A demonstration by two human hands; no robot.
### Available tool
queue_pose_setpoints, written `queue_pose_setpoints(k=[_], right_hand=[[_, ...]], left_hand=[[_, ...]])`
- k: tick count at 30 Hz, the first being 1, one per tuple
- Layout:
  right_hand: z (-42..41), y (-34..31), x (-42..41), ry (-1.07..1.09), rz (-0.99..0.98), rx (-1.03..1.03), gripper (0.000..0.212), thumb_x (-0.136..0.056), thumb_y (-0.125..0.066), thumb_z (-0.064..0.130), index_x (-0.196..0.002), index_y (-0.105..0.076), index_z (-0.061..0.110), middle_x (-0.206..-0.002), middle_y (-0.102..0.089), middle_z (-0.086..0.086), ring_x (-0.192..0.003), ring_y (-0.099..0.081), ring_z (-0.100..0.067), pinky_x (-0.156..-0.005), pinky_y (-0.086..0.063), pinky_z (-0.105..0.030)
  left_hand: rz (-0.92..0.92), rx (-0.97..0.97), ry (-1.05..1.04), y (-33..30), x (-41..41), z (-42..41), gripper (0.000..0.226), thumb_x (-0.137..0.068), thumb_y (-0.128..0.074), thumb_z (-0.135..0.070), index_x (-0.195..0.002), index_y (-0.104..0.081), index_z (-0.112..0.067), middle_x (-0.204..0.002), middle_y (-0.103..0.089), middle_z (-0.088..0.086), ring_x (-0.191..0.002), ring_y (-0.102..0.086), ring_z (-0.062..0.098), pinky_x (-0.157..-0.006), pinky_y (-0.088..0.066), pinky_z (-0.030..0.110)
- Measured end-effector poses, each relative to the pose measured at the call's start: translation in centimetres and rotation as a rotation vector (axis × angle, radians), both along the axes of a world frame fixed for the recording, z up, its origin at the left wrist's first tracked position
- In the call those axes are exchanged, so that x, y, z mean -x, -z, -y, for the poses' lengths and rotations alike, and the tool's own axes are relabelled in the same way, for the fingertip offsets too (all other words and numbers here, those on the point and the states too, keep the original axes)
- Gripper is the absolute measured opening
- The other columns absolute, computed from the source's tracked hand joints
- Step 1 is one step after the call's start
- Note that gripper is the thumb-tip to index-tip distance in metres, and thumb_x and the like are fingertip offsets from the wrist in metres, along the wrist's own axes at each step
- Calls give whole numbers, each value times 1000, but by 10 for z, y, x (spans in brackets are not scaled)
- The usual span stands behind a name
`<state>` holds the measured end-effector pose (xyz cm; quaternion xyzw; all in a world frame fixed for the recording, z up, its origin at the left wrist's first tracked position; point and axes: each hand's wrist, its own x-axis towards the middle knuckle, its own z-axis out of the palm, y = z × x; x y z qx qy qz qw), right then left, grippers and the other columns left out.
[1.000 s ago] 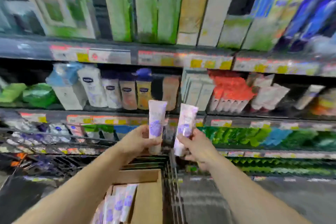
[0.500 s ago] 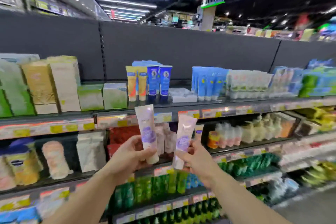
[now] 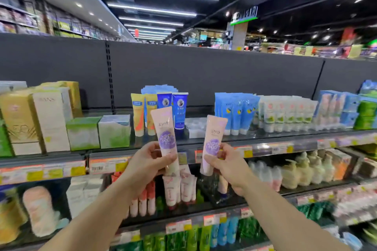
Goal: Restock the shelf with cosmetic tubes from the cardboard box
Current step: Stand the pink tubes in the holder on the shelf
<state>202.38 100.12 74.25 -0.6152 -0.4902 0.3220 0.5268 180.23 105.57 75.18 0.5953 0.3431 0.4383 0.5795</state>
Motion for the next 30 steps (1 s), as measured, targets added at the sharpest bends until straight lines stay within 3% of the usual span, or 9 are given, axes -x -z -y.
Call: queue_pose_setpoints(k=[2, 4, 8, 12, 16, 18, 23, 28, 30], right_hand=[[-17, -18, -4, 22, 42, -44, 28, -83, -74, 27, -107, -61, 26, -98, -69, 0, -89, -65, -19, -81, -53, -33], [-34, -36, -9, 45, 83, -84, 22, -84, -72, 26, -103, -61, 25, -95, -68, -3, -79, -62, -16, -74, -53, -30], [-74, -65, -18, 126, 137, -164, 20, -88, -68, 22, -103, -55, 25, -97, -66, 3, -78, -60, -7, -62, -48, -8], [-114, -73, -24, 138, 137, -170, 34, -88, -67, 19, -119, -54, 15, -102, -66, 3, -86, -62, -11, -78, -54, -27], [-151, -74, -25, 131, 186, -143, 29, -88, -65, 21, -115, -54, 15, -95, -64, 3, -75, -58, -10, -65, -48, -21], [-168, -75, -24, 117, 212, -110, 28, -89, -63, 21, -115, -54, 19, -97, -65, 3, -75, -58, -8, -58, -42, -17], [-205, -70, -24, 39, 218, -79, 27, -89, -64, 19, -113, -51, 22, -114, -65, 1, -98, -60, -14, -86, -51, -32], [-232, -61, -26, 15, 213, -6, 29, -87, -68, 23, -110, -49, 25, -113, -62, 3, -99, -57, -13, -87, -49, -30], [-238, -57, -27, 22, 217, 47, 32, -88, -68, 24, -114, -49, 23, -112, -60, 3, -99, -55, -13, -86, -47, -30]], left_hand=[[-31, -52, 9, -9, -4, -16, 49, -64, -84, -29, -106, -65, -14, -98, -73, 14, -86, -69, 26, -71, -52, 35], [-56, -100, 23, -21, -9, -28, 45, -68, -85, -27, -107, -65, -15, -97, -74, 10, -89, -70, 26, -73, -53, 34], [-44, -144, 21, -35, -13, -45, 44, -66, -79, -30, -106, -65, -15, -96, -75, 8, -90, -72, 25, -78, -55, 37], [-32, -140, 11, -36, -9, -52, 38, -72, -77, -22, -107, -65, -13, -95, -75, 9, -88, -72, 25, -71, -57, 29], [-40, -137, -28, -34, -3, -61, 70, -50, -89, -51, -107, -67, -15, -97, -75, 9, -89, -72, 25, -73, -58, 31], [-42, -131, -46, -35, -1, -64, 59, -58, -86, -45, -105, -68, -15, -95, -75, 8, -87, -72, 24, -71, -56, 30], [-77, -107, -106, -38, -8, -68, 36, -70, -74, -14, -105, -66, -14, -93, -75, 5, -89, -71, 23, -77, -54, 33], [-88, -52, -108, -37, -15, -70, 42, -67, -77, -14, -108, -65, -16, -95, -75, 4, -88, -72, 19, -75, -53, 33], [-85, -54, -110, -34, -16, -71, 54, -57, -89, -31, -105, -67, -17, -97, -75, 6, -92, -71, 22, -79, -53, 37]])
